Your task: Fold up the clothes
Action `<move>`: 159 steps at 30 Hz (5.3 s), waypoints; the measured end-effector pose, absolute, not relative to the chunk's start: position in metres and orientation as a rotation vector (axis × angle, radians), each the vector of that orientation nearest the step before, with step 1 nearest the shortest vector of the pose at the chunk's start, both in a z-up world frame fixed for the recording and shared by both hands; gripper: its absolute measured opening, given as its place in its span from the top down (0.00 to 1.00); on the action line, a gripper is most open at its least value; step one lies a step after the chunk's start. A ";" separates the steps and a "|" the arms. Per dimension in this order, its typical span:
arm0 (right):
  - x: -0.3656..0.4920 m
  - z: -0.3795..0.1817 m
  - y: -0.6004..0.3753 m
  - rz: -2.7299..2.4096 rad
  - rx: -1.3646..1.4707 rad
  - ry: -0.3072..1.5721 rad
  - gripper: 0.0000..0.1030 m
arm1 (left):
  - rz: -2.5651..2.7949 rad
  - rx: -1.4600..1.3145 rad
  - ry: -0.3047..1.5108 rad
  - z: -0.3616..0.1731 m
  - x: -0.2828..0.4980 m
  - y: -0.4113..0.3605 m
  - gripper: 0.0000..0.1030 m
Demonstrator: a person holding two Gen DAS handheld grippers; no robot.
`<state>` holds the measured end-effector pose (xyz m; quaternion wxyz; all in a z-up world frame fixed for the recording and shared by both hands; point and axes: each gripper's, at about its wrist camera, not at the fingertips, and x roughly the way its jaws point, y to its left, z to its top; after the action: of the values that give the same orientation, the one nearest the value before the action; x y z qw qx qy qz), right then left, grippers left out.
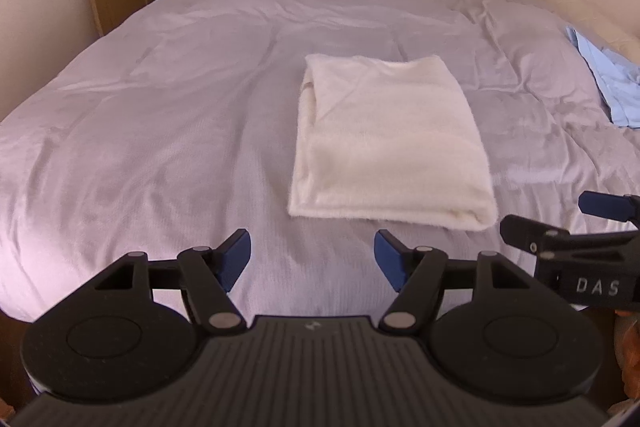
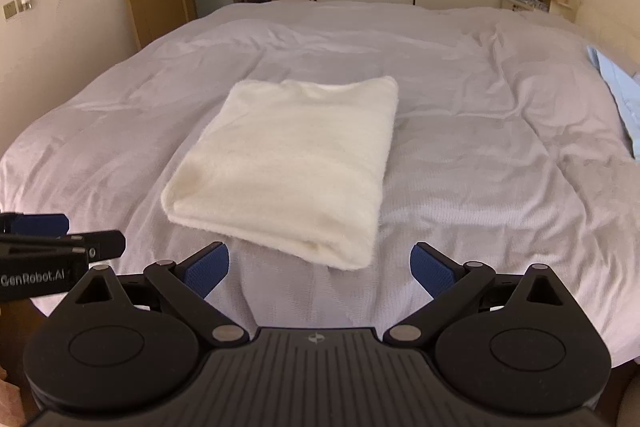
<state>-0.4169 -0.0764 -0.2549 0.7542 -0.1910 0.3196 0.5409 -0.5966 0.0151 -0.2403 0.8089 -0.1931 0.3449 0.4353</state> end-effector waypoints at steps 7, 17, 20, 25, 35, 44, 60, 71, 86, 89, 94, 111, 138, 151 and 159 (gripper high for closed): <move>-0.405 -0.263 -0.054 1.148 -0.442 0.713 0.03 | 0.880 -0.446 0.765 -0.254 -0.578 0.043 0.37; -0.325 -0.298 -0.069 1.223 -0.120 0.957 0.03 | 0.665 -0.835 0.559 -0.276 -0.608 0.119 0.17; -0.292 -0.307 -0.073 1.262 0.085 1.062 0.03 | 0.591 -0.976 0.472 -0.292 -0.614 0.156 0.17; -0.253 -0.333 -0.058 1.274 0.312 1.201 0.04 | 0.505 -1.126 0.425 -0.327 -0.609 0.210 0.17; -0.215 -0.384 -0.006 1.262 0.415 1.336 0.12 | 0.315 -1.281 0.353 -0.382 -0.584 0.266 0.19; -0.190 -0.402 0.060 1.354 0.439 1.395 0.16 | 0.162 -1.249 0.429 -0.404 -0.528 0.306 0.27; -0.196 -0.351 0.120 1.233 0.224 1.607 0.55 | 0.394 -1.331 0.588 -0.329 -0.513 0.310 0.63; -0.276 -0.241 0.203 1.460 0.173 1.645 0.56 | 0.634 -1.291 0.429 -0.213 -0.657 0.362 0.64; -0.513 -0.245 0.462 1.581 0.311 1.511 0.56 | 0.698 -1.085 0.502 -0.190 -0.846 0.636 0.64; -0.540 -0.262 0.502 1.592 0.290 1.486 0.56 | 0.703 -1.071 0.517 -0.211 -0.860 0.671 0.63; -0.562 -0.301 0.544 1.562 0.225 1.484 0.55 | 0.734 -1.043 0.548 -0.266 -0.869 0.699 0.62; -0.590 -0.258 0.508 1.339 -0.333 1.182 0.47 | 0.814 -0.881 0.607 -0.226 -0.908 0.639 0.83; -0.657 -0.256 0.558 1.526 -0.586 0.974 0.67 | 0.862 -0.776 0.788 -0.262 -0.891 0.624 0.96; -0.638 -0.257 0.574 1.492 -0.577 1.117 0.66 | 0.944 -0.869 0.829 -0.273 -0.885 0.612 0.86; -0.671 -0.275 0.548 1.506 -0.736 1.151 0.61 | 1.023 -0.905 0.876 -0.255 -0.869 0.601 0.78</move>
<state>-0.6714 0.5479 -0.2750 0.5260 -0.3078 0.4815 0.6298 -0.8686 0.6013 -0.2551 0.6887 -0.4044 0.3913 0.4572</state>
